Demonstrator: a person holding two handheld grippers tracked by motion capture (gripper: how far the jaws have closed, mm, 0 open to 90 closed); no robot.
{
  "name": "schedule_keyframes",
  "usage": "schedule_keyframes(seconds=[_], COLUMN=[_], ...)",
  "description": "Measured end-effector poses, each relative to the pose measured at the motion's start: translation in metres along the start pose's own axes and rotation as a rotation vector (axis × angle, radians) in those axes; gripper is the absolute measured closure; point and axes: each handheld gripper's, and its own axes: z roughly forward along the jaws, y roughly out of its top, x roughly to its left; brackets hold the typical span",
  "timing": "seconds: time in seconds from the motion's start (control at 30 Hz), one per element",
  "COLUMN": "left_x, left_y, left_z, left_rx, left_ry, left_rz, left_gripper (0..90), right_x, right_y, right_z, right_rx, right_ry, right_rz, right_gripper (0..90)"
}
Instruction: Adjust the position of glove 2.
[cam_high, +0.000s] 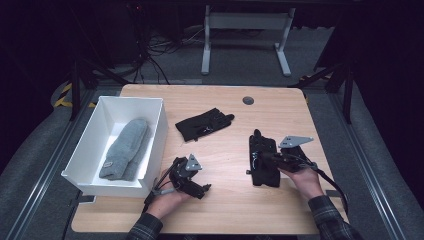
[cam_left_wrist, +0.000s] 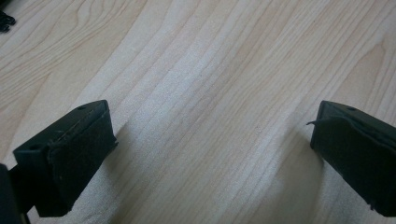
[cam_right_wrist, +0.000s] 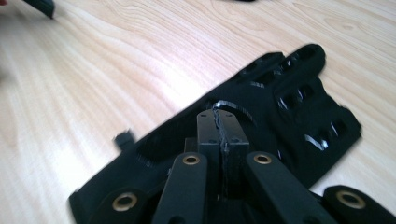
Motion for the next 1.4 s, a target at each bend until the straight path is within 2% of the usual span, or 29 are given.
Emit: schedule_keyframes(seconds=[0.13, 0.23, 0.33, 0.43, 0.67, 0.83, 1.17, 1.27, 1.4], left_x=[0.0, 0.0, 0.0, 0.0, 0.0, 0.0, 0.0, 0.0, 0.0], left_y=[0.0, 0.0, 0.0, 0.0, 0.0, 0.0, 0.0, 0.0, 0.0], left_z=[0.0, 0.0, 0.0, 0.0, 0.0, 0.0, 0.0, 0.0, 0.0], left_rx=[0.0, -0.001, -0.001, -0.001, -0.002, -0.001, 0.0, -0.001, 0.0], left_ry=[-0.002, -0.001, -0.002, -0.002, -0.003, -0.002, -0.005, -0.004, -0.003], left_rz=[0.001, 0.001, 0.001, 0.0, 0.0, 0.0, 0.002, 0.001, 0.001], left_gripper=[0.1, 0.1, 0.1, 0.1, 0.1, 0.1, 0.2, 0.1, 0.2], right_x=[-0.004, -0.007, -0.01, -0.008, -0.002, 0.004, 0.02, 0.03, 0.037], right_y=[0.008, 0.009, 0.007, 0.005, 0.0, -0.01, -0.025, -0.032, -0.036], right_z=[0.017, 0.023, 0.032, 0.036, 0.03, 0.019, 0.002, -0.005, -0.01], right_rx=[0.027, 0.036, 0.069, 0.078, 0.082, 0.083, 0.09, 0.097, 0.097], right_ry=[0.002, 0.004, 0.0, -0.01, -0.017, -0.008, 0.01, 0.019, 0.024], right_rz=[-0.01, -0.013, -0.019, -0.033, -0.036, -0.028, -0.031, -0.037, -0.044], right_gripper=[90.0, 90.0, 90.0, 90.0, 90.0, 90.0, 90.0, 90.0, 90.0])
